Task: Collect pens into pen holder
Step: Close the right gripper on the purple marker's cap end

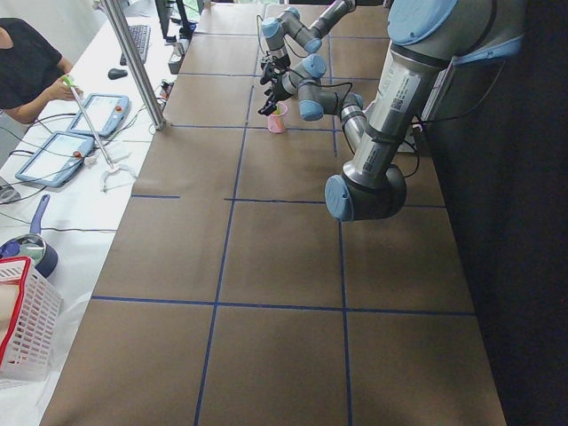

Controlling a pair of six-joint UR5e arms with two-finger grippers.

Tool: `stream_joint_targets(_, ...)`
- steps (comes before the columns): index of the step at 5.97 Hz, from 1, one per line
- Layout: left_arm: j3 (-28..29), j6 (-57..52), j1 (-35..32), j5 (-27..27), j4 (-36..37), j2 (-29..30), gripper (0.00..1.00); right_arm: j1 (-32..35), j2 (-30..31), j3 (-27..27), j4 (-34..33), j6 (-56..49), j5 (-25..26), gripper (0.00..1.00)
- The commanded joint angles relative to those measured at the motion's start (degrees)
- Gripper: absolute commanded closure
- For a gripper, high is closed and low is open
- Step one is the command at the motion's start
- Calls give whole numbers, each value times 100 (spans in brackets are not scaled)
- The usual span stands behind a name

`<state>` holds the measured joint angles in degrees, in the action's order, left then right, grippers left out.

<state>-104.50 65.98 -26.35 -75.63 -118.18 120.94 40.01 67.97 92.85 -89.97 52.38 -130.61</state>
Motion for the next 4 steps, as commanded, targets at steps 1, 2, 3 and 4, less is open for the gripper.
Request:
stream_joint_targets(1, 0, -6, 7, 5, -3, 0, 0, 7, -3, -4, -3, -9, -17, 100)
stream_joint_targets(2, 9, -6, 7, 5, -3, 0, 0, 25, -3, 5, 6, -35, -34, 100)
stream_joint_targets(3, 0, 2, -1, 5, -3, 0, 0, 60, -12, 49, 50, -35, -87, 100)
stream_joint_targets(4, -17, 3, -2, -4, -3, 0, 0, 103, -56, 301, 59, 8, 26, 100)
